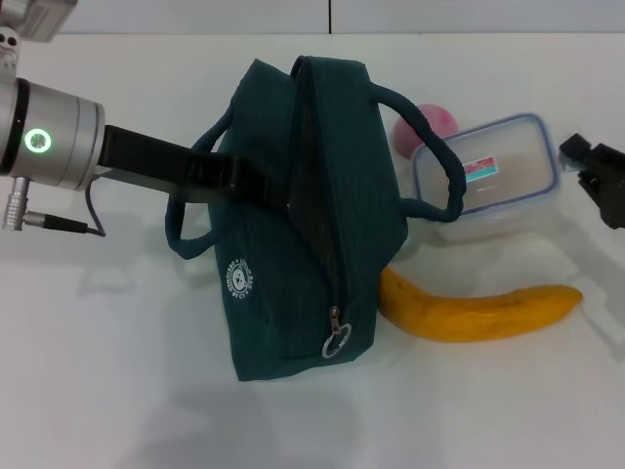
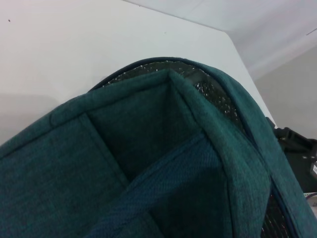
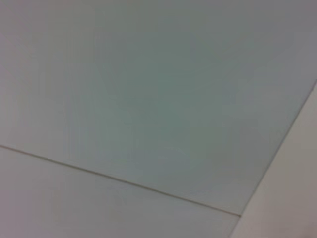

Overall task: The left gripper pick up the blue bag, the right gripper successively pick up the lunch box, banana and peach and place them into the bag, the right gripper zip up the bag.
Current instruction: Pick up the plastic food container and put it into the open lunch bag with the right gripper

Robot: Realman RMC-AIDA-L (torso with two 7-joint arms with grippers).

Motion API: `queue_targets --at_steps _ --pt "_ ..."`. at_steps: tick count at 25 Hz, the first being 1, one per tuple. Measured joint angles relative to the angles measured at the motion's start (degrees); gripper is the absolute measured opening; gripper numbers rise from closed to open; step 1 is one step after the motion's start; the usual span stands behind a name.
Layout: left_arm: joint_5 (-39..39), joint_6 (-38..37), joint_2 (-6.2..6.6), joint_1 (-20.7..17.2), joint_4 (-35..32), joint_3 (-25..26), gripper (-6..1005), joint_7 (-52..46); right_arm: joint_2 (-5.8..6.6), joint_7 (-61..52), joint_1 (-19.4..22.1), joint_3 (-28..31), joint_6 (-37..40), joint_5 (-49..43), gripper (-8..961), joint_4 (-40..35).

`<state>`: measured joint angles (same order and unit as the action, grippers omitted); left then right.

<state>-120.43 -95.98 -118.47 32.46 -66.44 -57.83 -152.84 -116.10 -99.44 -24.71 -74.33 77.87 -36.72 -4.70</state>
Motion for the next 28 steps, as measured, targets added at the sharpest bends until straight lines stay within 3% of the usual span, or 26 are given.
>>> queue_targets --at_steps 28 --pt "0.39 -0.83 0.64 0.42 -0.62 0.7 41 0.8 -0.1 -7.49 3.12 0.7 7.03 6.3 97 1.26"
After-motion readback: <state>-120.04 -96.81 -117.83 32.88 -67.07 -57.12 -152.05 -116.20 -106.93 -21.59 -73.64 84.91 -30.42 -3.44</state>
